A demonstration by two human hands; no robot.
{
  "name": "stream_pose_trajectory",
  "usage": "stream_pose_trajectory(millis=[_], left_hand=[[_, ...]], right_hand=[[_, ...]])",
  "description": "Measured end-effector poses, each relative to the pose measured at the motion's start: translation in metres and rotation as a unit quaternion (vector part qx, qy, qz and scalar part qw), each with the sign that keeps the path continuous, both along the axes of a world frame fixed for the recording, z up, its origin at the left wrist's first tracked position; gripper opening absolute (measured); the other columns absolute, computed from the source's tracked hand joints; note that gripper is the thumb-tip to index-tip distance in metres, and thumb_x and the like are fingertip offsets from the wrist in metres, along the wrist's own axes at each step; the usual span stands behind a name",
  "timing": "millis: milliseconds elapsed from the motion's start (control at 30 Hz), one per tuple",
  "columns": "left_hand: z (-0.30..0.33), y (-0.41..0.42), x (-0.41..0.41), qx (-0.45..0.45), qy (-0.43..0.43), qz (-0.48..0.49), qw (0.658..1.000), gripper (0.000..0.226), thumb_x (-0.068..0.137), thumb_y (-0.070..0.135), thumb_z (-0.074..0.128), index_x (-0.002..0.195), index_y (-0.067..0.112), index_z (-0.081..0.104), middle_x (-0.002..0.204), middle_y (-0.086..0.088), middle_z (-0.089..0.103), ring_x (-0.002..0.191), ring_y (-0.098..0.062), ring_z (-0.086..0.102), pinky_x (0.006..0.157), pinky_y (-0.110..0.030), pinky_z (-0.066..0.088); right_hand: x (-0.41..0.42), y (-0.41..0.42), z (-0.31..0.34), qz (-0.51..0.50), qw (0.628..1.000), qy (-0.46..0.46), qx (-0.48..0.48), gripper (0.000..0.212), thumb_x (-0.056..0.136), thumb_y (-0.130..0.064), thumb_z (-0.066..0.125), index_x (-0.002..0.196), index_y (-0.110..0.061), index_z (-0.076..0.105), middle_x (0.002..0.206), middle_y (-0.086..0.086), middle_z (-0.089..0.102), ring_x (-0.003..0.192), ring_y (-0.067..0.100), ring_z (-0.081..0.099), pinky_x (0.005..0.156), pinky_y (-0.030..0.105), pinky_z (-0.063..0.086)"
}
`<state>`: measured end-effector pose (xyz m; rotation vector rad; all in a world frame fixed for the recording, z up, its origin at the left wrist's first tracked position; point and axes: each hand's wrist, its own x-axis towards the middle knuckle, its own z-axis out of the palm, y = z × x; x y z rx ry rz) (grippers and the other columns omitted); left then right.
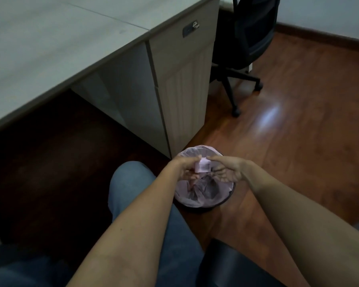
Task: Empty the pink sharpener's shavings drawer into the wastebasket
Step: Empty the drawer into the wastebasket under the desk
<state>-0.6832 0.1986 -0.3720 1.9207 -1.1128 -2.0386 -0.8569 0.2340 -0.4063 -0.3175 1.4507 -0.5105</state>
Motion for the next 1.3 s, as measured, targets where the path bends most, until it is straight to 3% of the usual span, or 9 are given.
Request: stream_pose_trajectory(millis=[100,267,433,533,667,767,967,1167,1300], left_hand=[[-0.004,-0.005,-0.003,-0.034,0.011,0.05,0.998,0.056,0.085,0.04,0.077,0.122,0.002,0.059,0.094,-0.018,0.069,0.06,-0.023,0.065,0.055,-0.026,0.059],[-0.005,-0.008,-0.004,-0.055,0.017,0.051,0.997,0.072,0.084,0.039,0.079,0.136,-0.003,0.053,0.113,-0.022,0.072,0.063,-0.024,0.067,0.056,-0.027,0.061],[0.0,-0.013,-0.001,-0.024,0.024,0.014,0.999,0.069,0.087,0.038,0.076,0.138,-0.001,0.052,0.1,-0.018,0.07,0.07,-0.026,0.068,0.074,-0.033,0.061],[-0.002,-0.022,0.005,-0.061,0.047,0.044,0.996,0.076,0.08,0.039,0.082,0.134,-0.006,0.054,0.117,-0.021,0.071,0.07,-0.025,0.072,0.07,-0.032,0.063],[0.0,-0.02,0.01,0.009,0.043,0.012,0.999,0.064,0.087,0.039,0.075,0.136,0.001,0.058,0.101,-0.014,0.068,0.075,-0.025,0.073,0.073,-0.03,0.063],[-0.007,-0.025,0.011,-0.036,0.055,0.067,0.996,0.074,0.078,0.036,0.085,0.133,-0.004,0.056,0.112,-0.018,0.071,0.083,-0.031,0.078,0.07,-0.034,0.066],[-0.012,-0.019,0.013,-0.007,0.057,0.039,0.998,0.061,0.083,0.032,0.082,0.126,-0.005,0.06,0.09,-0.014,0.069,0.072,-0.025,0.074,0.061,-0.03,0.065],[-0.017,-0.015,0.02,0.024,0.056,0.011,0.998,0.042,0.082,0.028,0.083,0.109,0.001,0.065,0.101,-0.013,0.069,0.078,-0.023,0.073,0.061,-0.028,0.065],[-0.014,-0.022,0.02,-0.052,0.097,0.052,0.993,0.057,0.079,0.018,0.086,0.121,-0.013,0.065,0.115,-0.025,0.073,0.091,-0.027,0.073,0.089,-0.037,0.063]], right_hand=[[0.001,-0.003,0.0,-0.033,0.999,0.002,0.0,0.062,0.081,-0.049,0.077,0.117,-0.002,0.061,0.107,0.012,0.068,0.082,0.017,0.066,0.069,0.025,0.056],[0.001,-0.005,0.005,-0.044,0.999,0.002,0.0,0.065,0.085,-0.049,0.073,0.123,0.002,0.059,0.1,0.011,0.066,0.081,0.017,0.063,0.068,0.025,0.052],[0.003,-0.009,0.009,-0.033,0.999,0.012,0.031,0.062,0.082,-0.047,0.076,0.115,0.004,0.061,0.088,0.011,0.067,0.072,0.018,0.063,0.061,0.026,0.053],[0.002,-0.018,0.013,-0.034,0.999,0.018,0.004,0.062,0.082,-0.049,0.075,0.115,0.002,0.062,0.092,0.01,0.067,0.074,0.017,0.061,0.063,0.026,0.052],[0.007,-0.02,0.017,-0.011,0.999,0.02,0.033,0.053,0.078,-0.044,0.08,0.108,-0.003,0.063,0.094,0.015,0.07,0.072,0.021,0.064,0.058,0.029,0.054],[0.006,-0.025,0.018,-0.009,1.0,0.027,0.013,0.045,0.081,-0.044,0.076,0.101,-0.006,0.063,0.09,0.013,0.069,0.071,0.019,0.064,0.059,0.027,0.054],[0.005,-0.017,0.009,-0.003,1.0,0.019,0.023,0.061,0.08,-0.041,0.078,0.123,-0.002,0.059,0.098,0.015,0.068,0.075,0.021,0.063,0.056,0.028,0.055],[0.004,-0.011,0.007,0.037,0.999,0.019,0.033,0.051,0.08,-0.039,0.077,0.111,-0.002,0.061,0.074,0.014,0.074,0.067,0.02,0.058,0.059,0.026,0.051],[0.004,-0.015,0.015,0.031,0.997,0.014,-0.065,0.037,0.088,-0.041,0.07,0.11,-0.012,0.065,0.095,0.008,0.069,0.076,0.014,0.061,0.065,0.023,0.047]])
